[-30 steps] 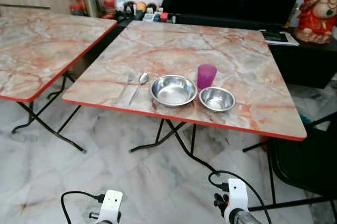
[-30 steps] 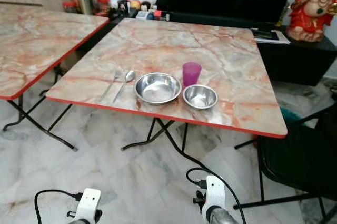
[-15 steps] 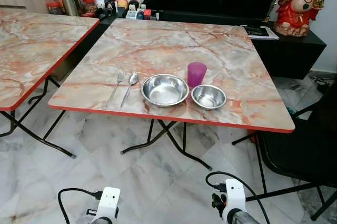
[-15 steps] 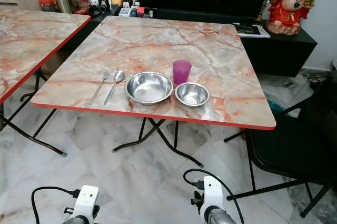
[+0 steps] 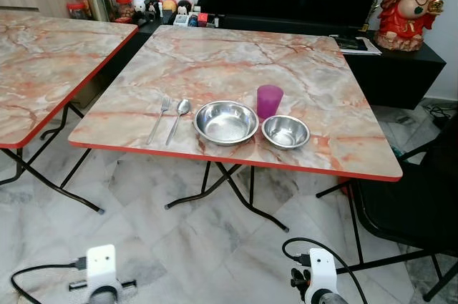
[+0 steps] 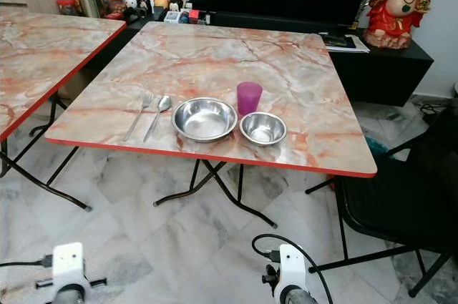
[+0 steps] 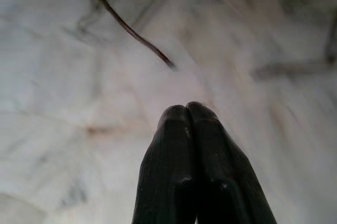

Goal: Setting the table

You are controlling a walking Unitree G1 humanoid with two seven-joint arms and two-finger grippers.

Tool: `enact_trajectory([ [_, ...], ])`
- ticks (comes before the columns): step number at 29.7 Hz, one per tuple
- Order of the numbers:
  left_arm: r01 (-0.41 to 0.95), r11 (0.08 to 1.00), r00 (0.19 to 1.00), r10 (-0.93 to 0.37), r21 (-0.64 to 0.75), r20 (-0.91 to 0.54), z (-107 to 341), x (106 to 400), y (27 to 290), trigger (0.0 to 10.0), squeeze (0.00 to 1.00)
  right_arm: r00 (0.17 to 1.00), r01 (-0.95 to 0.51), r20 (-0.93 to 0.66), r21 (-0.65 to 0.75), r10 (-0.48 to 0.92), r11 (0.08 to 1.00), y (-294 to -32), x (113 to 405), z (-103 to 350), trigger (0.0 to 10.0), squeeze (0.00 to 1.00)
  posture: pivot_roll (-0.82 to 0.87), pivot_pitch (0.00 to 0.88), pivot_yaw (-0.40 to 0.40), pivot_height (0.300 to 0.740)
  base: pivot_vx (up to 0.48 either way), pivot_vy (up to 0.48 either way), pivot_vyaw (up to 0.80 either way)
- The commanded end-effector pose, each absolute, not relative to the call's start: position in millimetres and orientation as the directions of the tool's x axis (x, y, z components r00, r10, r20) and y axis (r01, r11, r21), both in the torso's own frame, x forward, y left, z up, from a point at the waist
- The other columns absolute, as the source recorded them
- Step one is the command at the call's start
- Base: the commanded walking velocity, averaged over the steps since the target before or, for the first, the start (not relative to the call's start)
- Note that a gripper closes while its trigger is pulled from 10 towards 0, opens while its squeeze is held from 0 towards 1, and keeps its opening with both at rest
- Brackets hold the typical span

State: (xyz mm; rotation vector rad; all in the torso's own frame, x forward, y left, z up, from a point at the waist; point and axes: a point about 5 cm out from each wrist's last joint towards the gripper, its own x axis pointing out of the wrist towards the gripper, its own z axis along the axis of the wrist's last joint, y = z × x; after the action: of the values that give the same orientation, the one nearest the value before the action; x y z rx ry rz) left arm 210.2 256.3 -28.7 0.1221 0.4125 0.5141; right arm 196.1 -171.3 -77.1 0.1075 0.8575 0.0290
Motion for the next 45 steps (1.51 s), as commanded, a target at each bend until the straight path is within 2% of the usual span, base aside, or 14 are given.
enact_trajectory([
  [1,-0.554,0.816,0.787,0.579,0.166,-0.214,-3,228,271,10.0,0.0,0.664,0.019,-0.745,0.102,0.064,0.995,-173,201,-74,10.0,0.0,0.04,0.0,-0.08,0.74,0.0,0.0,0.0],
  [5,-0.577,0.809,0.817,0.57,0.114,0.09,70,275,284,10.0,0.0,0.655,0.0,-0.751,0.104,0.079,0.995,-171,201,-75,10.0,0.0,0.05,0.0,-0.082,0.74,0.0,0.0,0.0],
  [6,-0.533,0.839,0.84,0.507,0.114,0.193,98,293,281,10.0,0.0,0.654,-0.006,-0.752,0.104,0.083,0.995,-169,201,-75,10.0,0.0,0.05,0.0,-0.077,0.74,0.0,0.0,0.0],
  [8,-0.506,0.854,0.851,0.473,0.118,0.227,108,299,277,10.0,0.0,0.654,-0.004,-0.752,0.105,0.082,0.995,-169,201,-75,10.0,0.0,0.05,0.0,-0.07,0.74,0.0,0.0,0.0],
  [9,-0.442,0.889,0.869,0.392,0.118,0.302,134,315,264,10.0,0.0,0.655,0.004,-0.751,0.106,0.077,0.994,-168,201,-75,10.0,0.0,0.04,0.0,-0.062,0.74,0.0,0.0,0.0],
  [11,-0.422,0.899,0.872,0.369,0.112,0.322,141,320,260,10.0,0.0,0.656,0.007,-0.751,0.106,0.076,0.994,-168,201,-75,10.0,0.0,0.04,0.0,-0.058,0.74,0.0,0.0,0.0],
  [16,-0.138,0.99,0.934,0.119,0.033,0.337,169,351,193,10.0,0.0,0.654,0.034,-0.754,0.109,0.06,0.993,-169,199,-76,10.0,0.0,0.03,0.0,-0.042,0.74,0.0,0.0,0.0],
  [18,-0.125,0.992,0.936,0.109,0.025,0.335,169,352,190,10.0,0.0,0.654,0.036,-0.754,0.109,0.059,0.993,-169,199,-76,10.0,0.0,0.03,0.0,-0.042,0.74,0.0,0.0,0.0],
  [20,-0.017,0.997,0.963,0.038,-0.081,0.267,162,359,159,10.0,0.0,0.653,0.043,-0.755,0.108,0.054,0.993,-169,197,-77,10.0,0.0,0.01,0.0,-0.026,0.74,0.0,0.0,0.0],
  [21,0.067,0.984,0.976,-0.03,-0.167,0.215,154,361,137,10.0,0.55,0.652,0.05,-0.756,0.107,0.049,0.993,-169,196,-77,10.0,0.0,0.01,0.0,-0.024,0.74,0.0,0.0,0.0],
  [22,0.067,0.984,0.976,-0.03,-0.167,0.215,154,361,137,10.0,0.55,0.652,0.05,-0.756,0.107,0.049,0.993,-169,196,-77,10.0,0.0,0.01,0.0,-0.024,0.74,0.0,0.0,0.0],
  [23,0.097,0.981,0.976,-0.061,-0.167,0.209,152,360,129,10.0,1.0,0.654,0.059,-0.756,0.109,0.044,0.992,-169,196,-77,10.0,0.0,0.0,0.0,-0.022,0.74,0.0,0.0,0.0],
  [28,0.156,0.974,0.971,-0.122,-0.161,0.204,150,358,113,10.0,1.0,0.656,0.086,-0.754,0.108,0.025,0.99,-173,196,-77,10.0,0.0,-0.01,0.0,-0.016,0.74,0.0,0.0,0.0],
  [45,0.15,0.975,0.976,-0.119,-0.163,0.184,153,364,133,10.0,1.0,0.655,0.092,-0.755,0.111,0.024,0.99,-171,195,-78,10.0,0.0,-0.01,0.0,-0.008,0.74,0.0,0.0,0.0],
])
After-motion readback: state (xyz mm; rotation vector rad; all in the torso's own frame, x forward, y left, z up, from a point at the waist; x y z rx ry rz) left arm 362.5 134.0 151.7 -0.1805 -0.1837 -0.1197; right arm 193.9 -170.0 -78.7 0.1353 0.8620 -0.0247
